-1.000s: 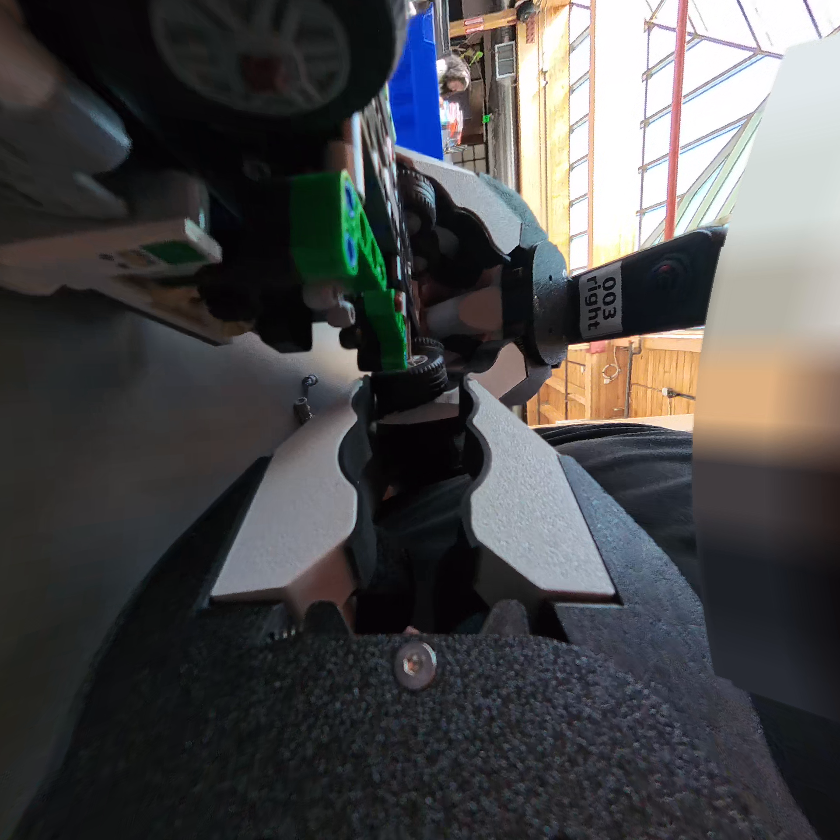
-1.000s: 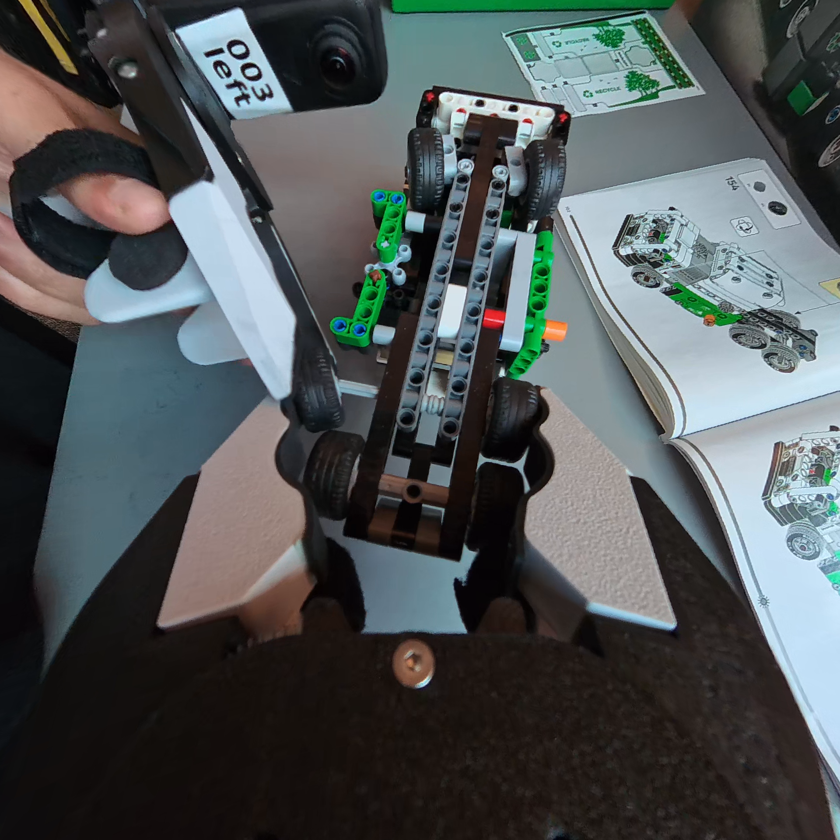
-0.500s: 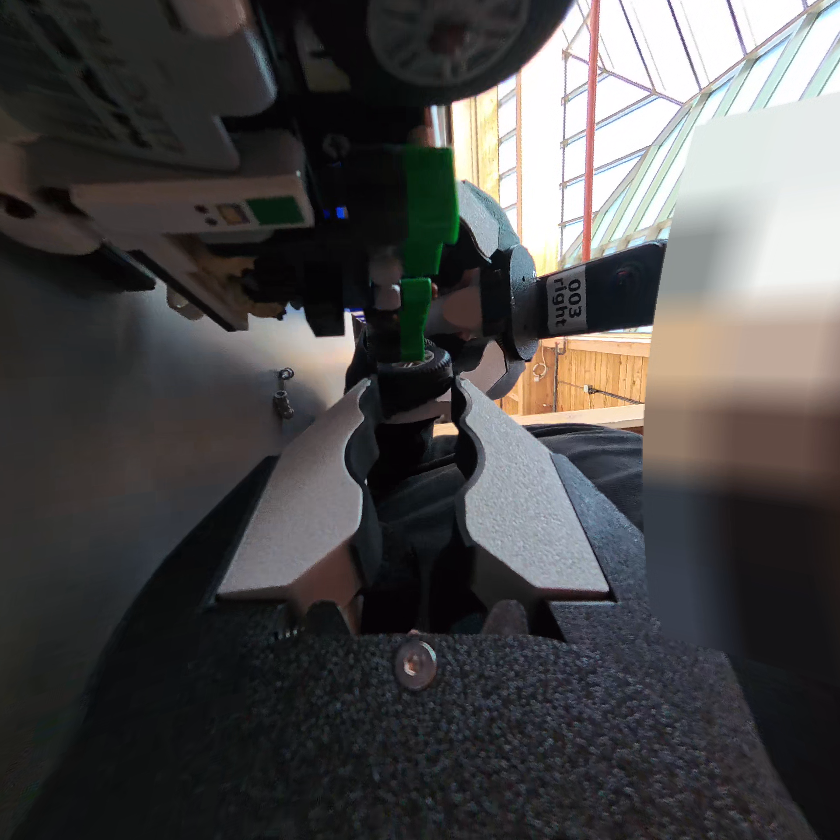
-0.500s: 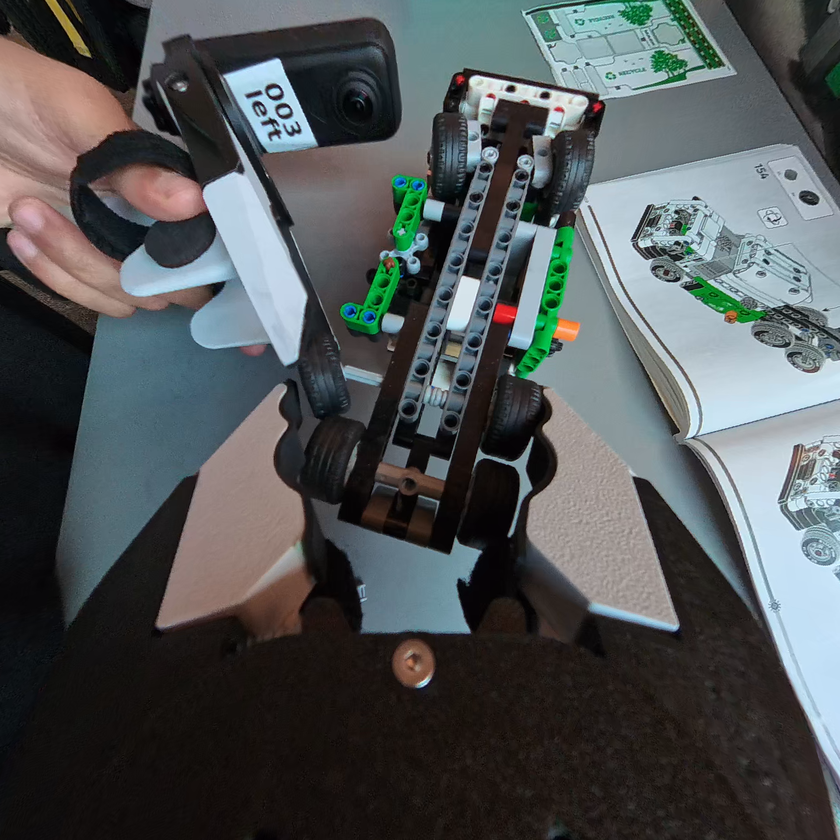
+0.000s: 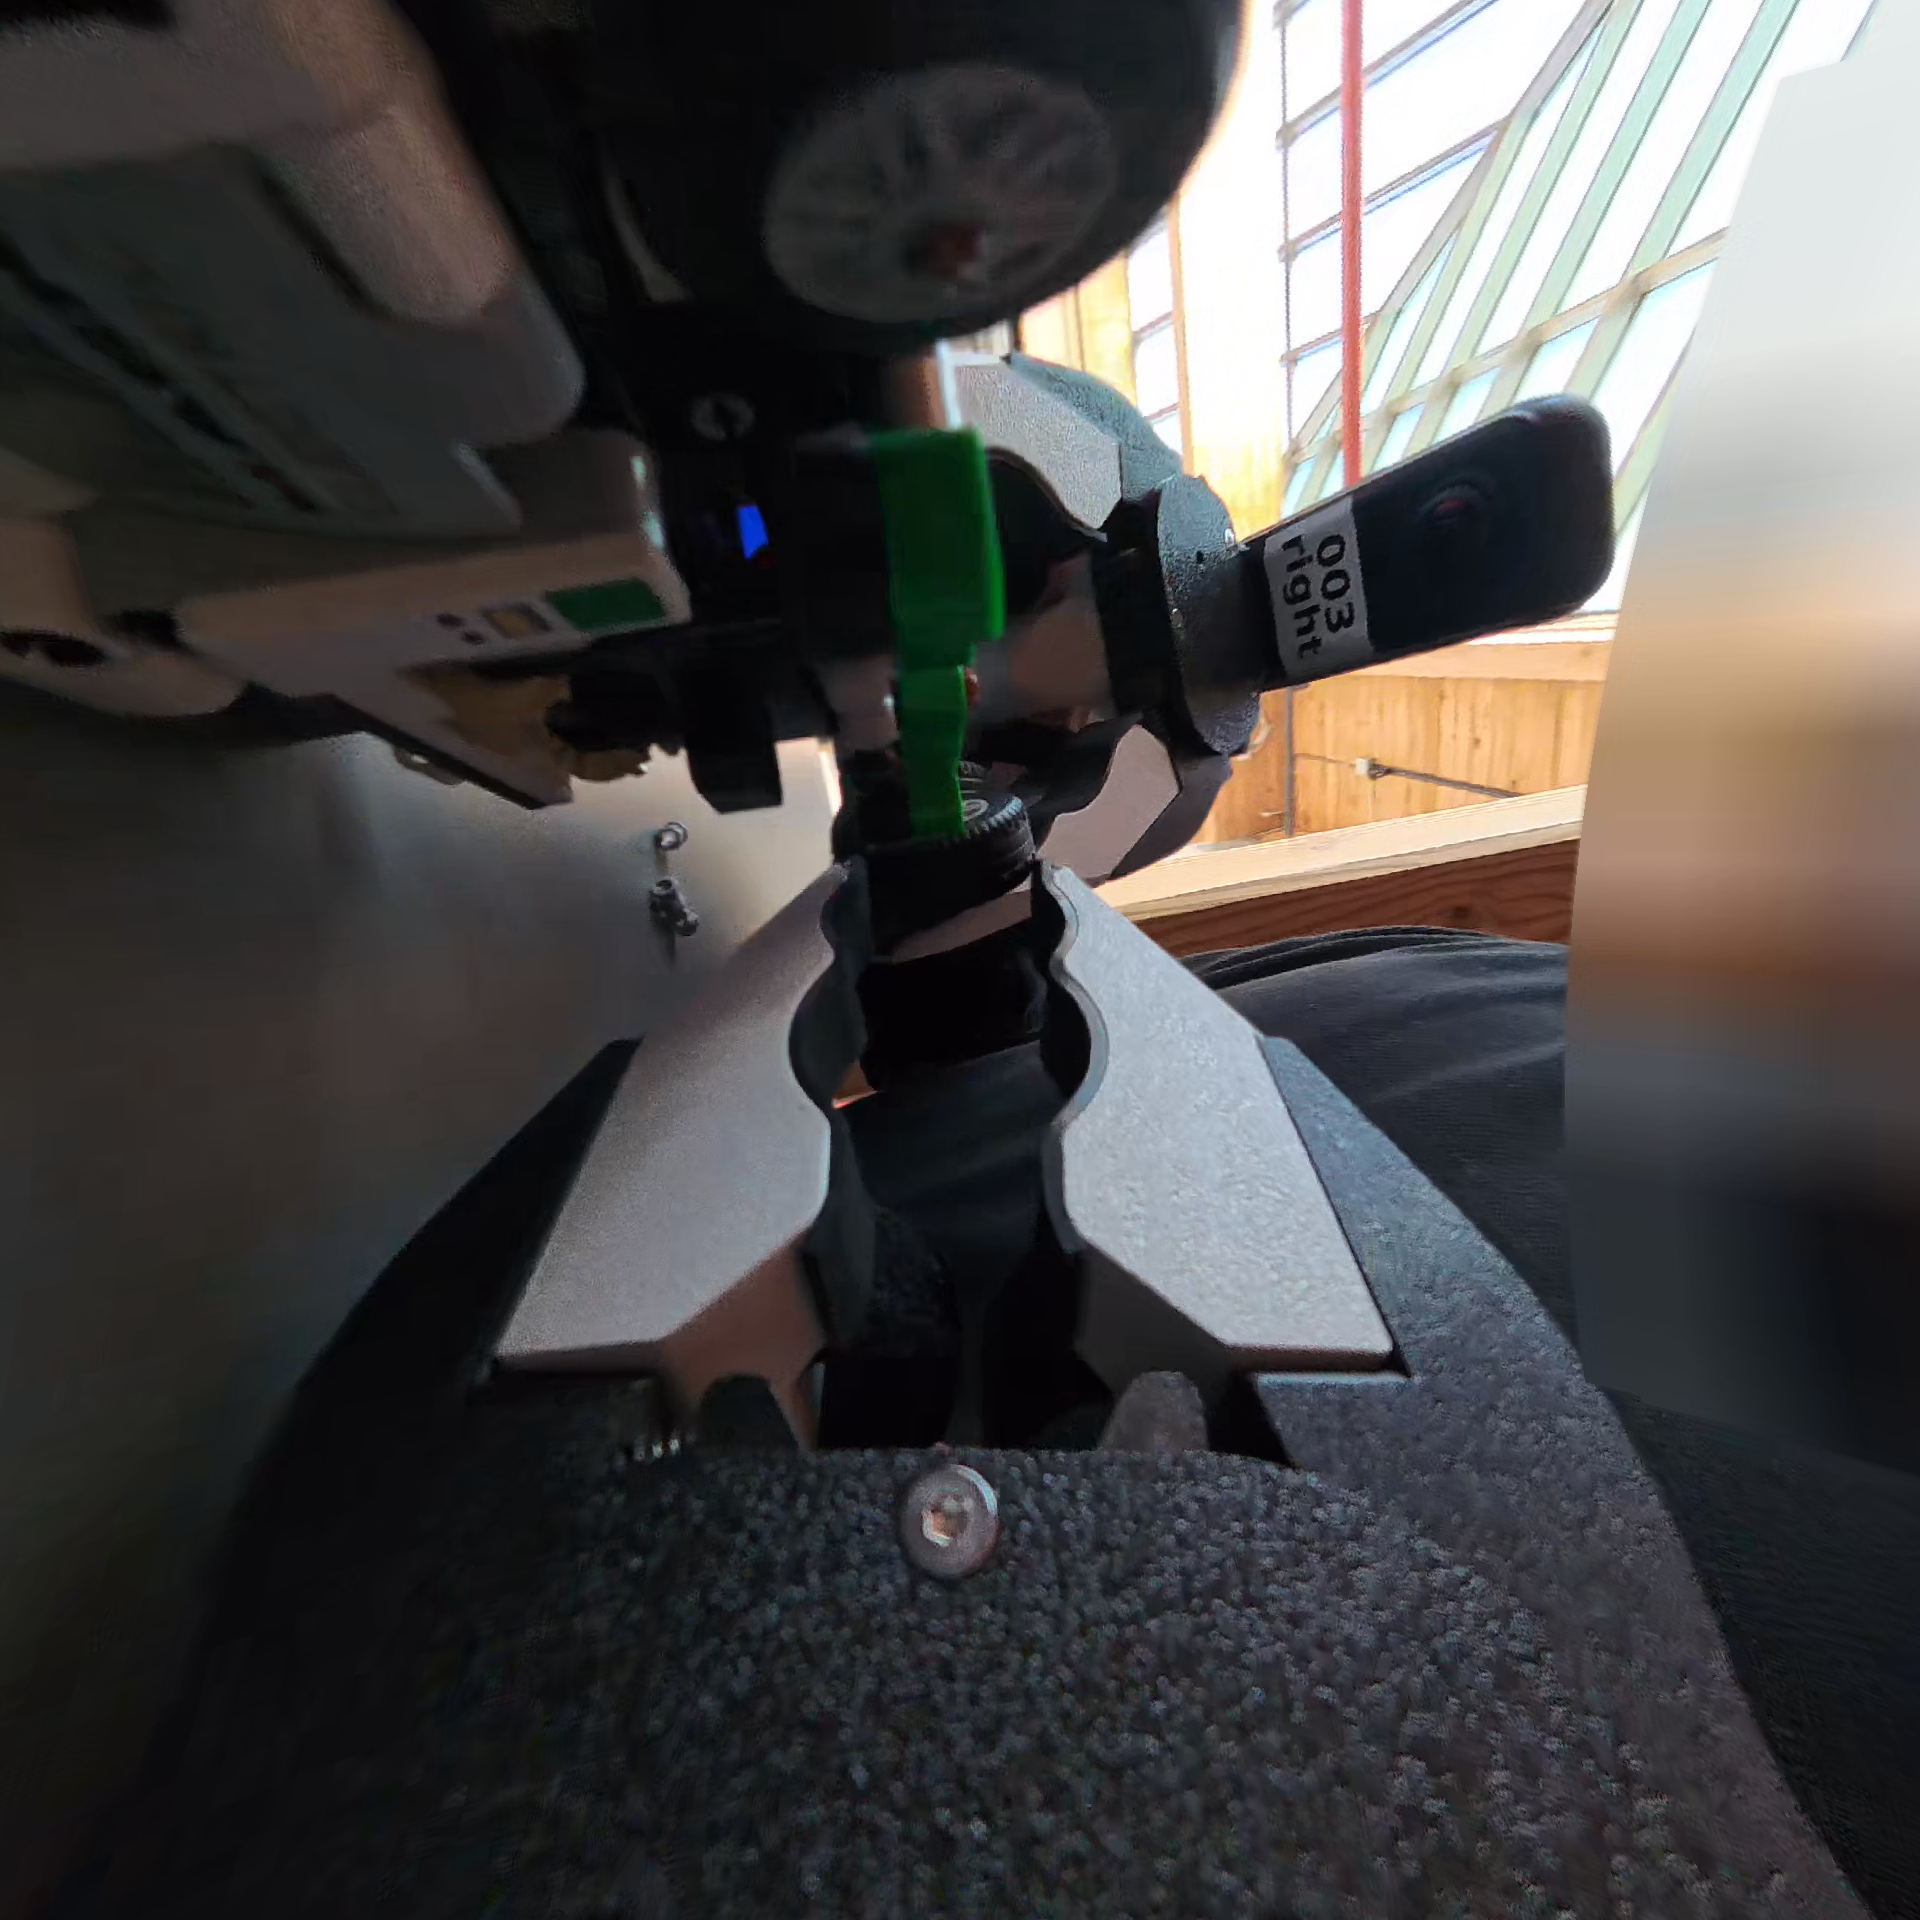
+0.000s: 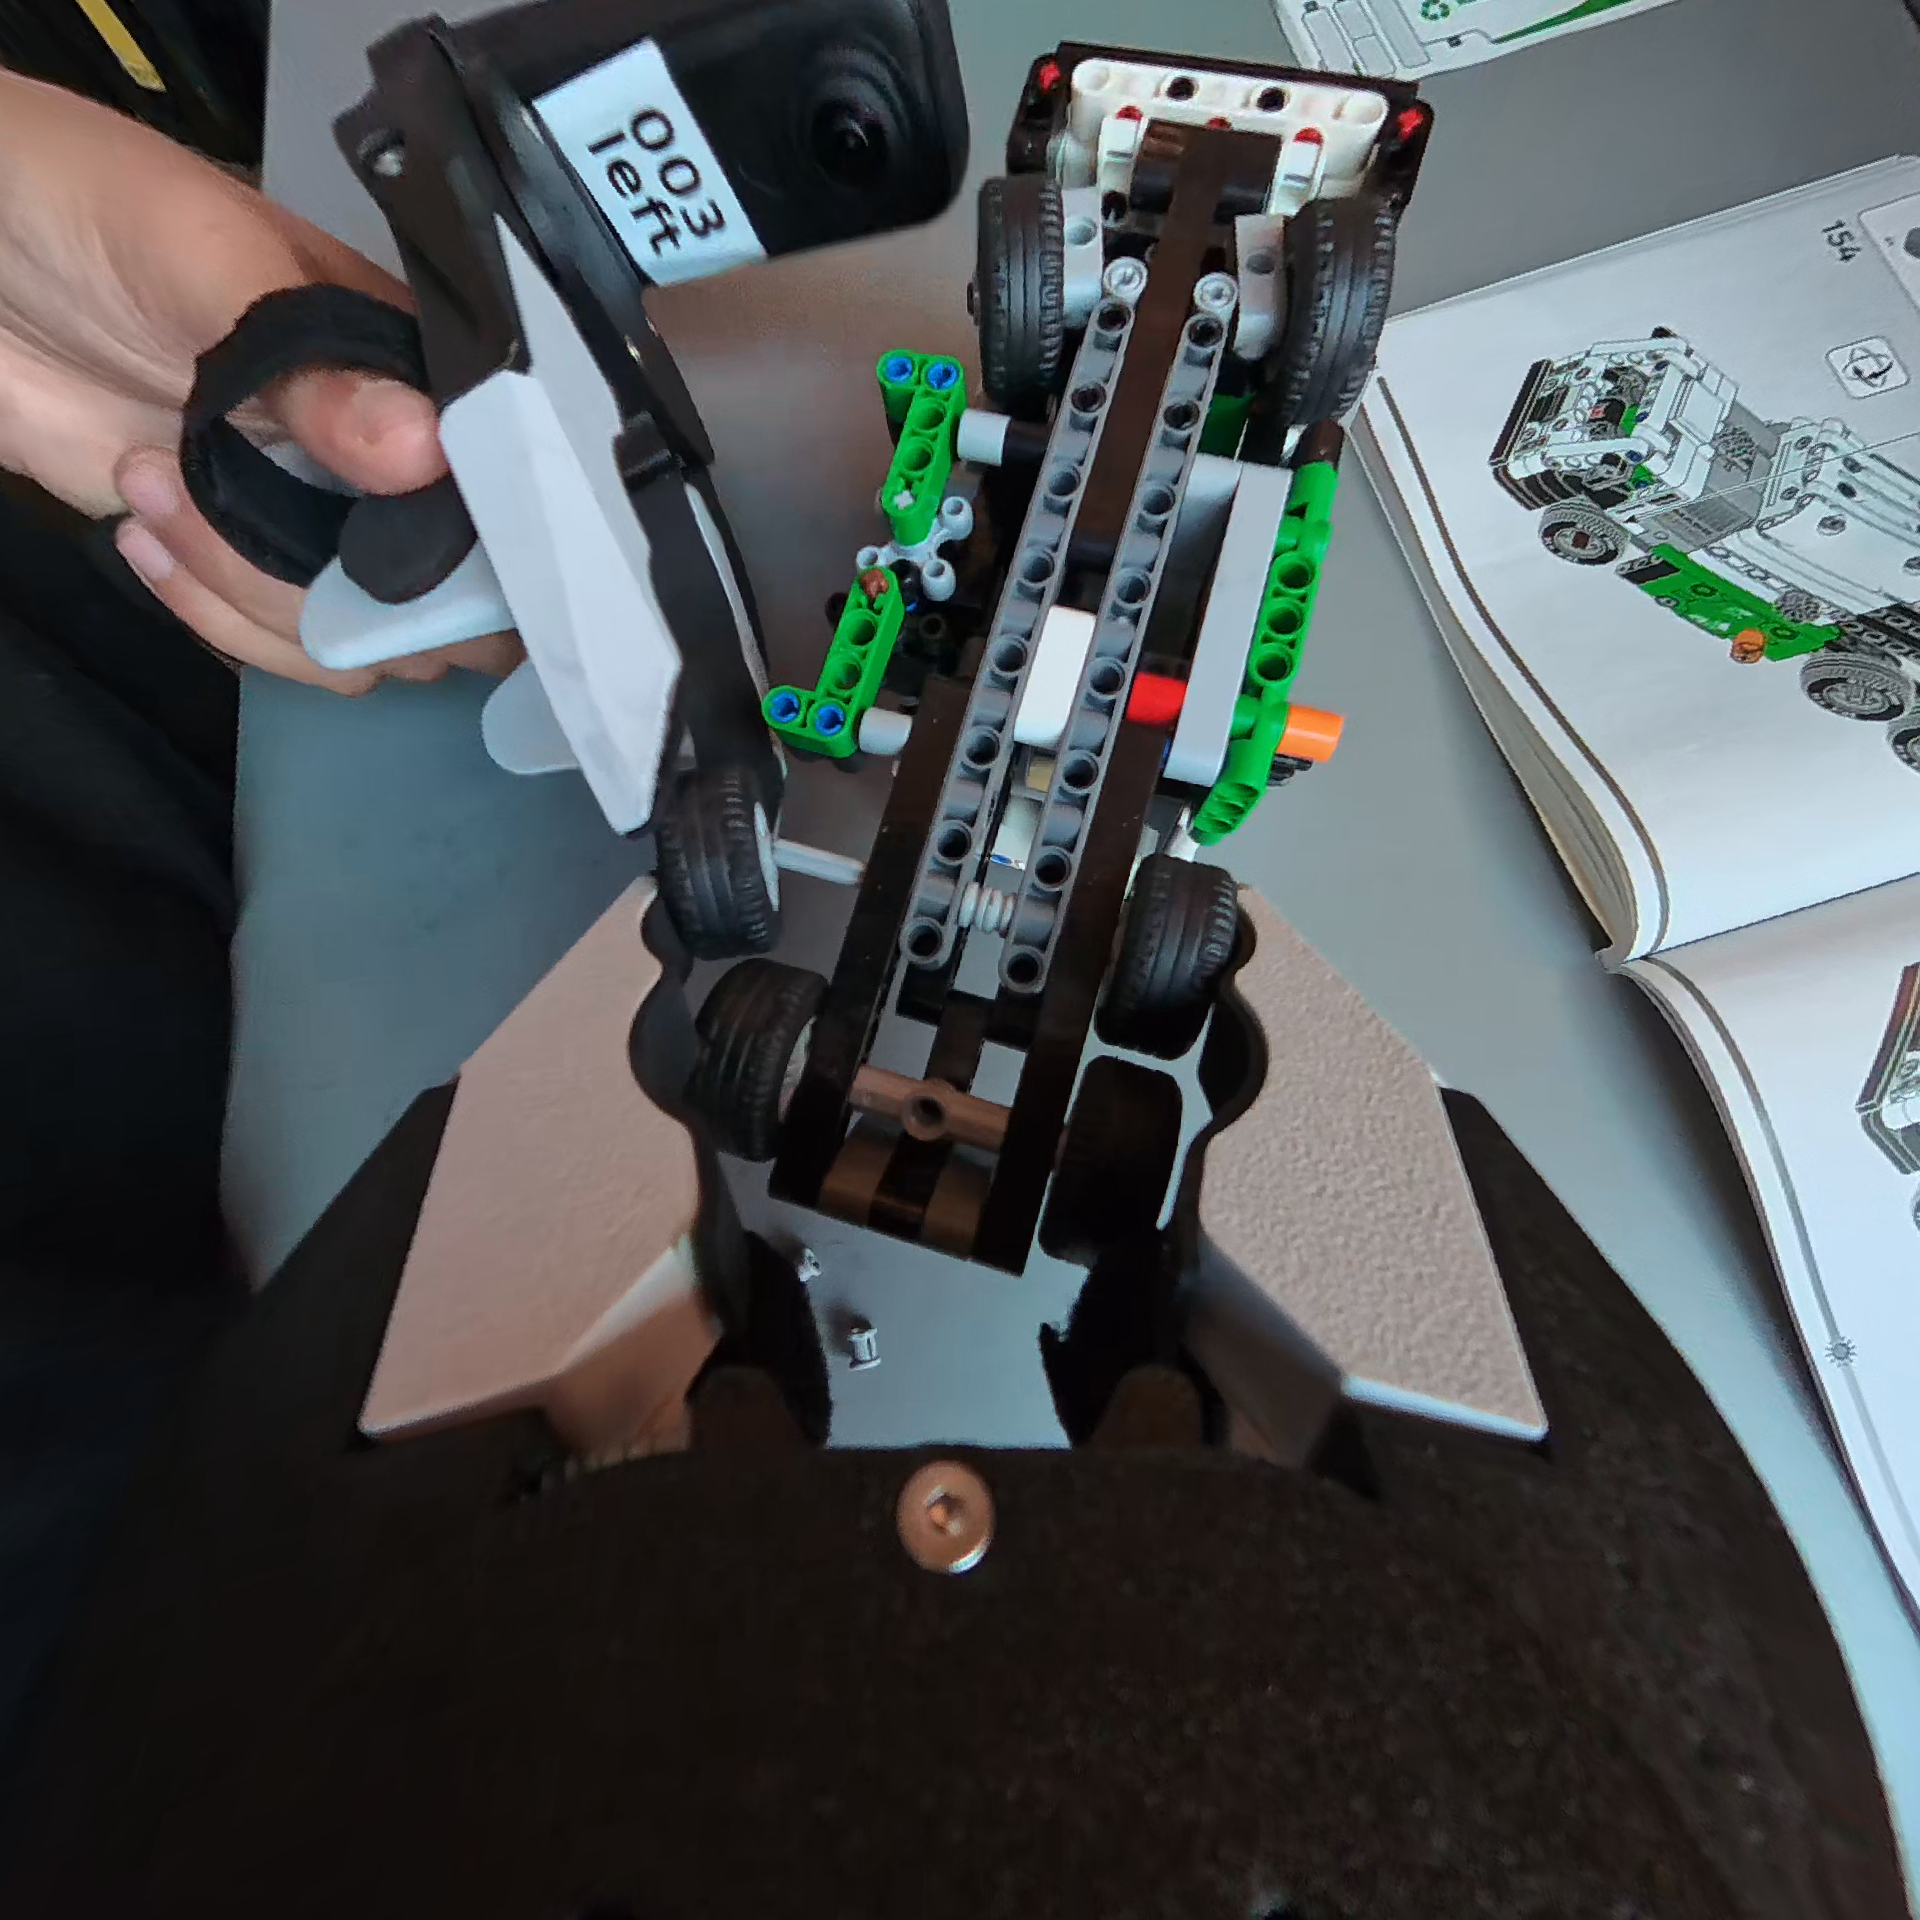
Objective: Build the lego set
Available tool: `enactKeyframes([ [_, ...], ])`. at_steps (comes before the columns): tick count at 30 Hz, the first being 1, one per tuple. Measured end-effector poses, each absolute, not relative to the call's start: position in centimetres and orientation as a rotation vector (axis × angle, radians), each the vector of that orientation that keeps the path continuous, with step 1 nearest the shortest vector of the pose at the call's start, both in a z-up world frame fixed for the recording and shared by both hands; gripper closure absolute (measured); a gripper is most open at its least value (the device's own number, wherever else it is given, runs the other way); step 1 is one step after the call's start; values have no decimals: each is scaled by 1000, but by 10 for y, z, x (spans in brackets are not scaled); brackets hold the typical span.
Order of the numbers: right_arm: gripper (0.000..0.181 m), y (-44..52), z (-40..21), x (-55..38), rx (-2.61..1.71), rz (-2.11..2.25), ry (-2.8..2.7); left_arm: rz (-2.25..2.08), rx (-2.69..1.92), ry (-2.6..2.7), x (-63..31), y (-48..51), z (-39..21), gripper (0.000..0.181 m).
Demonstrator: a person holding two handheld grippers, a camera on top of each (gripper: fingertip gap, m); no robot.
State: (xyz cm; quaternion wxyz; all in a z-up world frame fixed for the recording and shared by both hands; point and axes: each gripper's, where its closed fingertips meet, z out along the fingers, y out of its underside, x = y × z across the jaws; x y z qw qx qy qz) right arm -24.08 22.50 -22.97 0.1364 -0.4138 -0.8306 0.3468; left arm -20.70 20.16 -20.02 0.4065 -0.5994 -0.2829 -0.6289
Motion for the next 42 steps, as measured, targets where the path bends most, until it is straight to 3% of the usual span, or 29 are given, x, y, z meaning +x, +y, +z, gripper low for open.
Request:
enactKeyframes([
  [7, 83, 224, -230, -242, -1204, 972, -2394, -1282, -1568, -725, -220, 195, -203, 161],
  [38, 77, 224, -231, -247, -1151, 990, -2374, -1261, -1561, -666, -220, 198, -200, 160],
  [42, 78, 226, -232, -248, -1135, 961, -2361, -1248, -1560, -658, -220, 197, -199, 152],
])
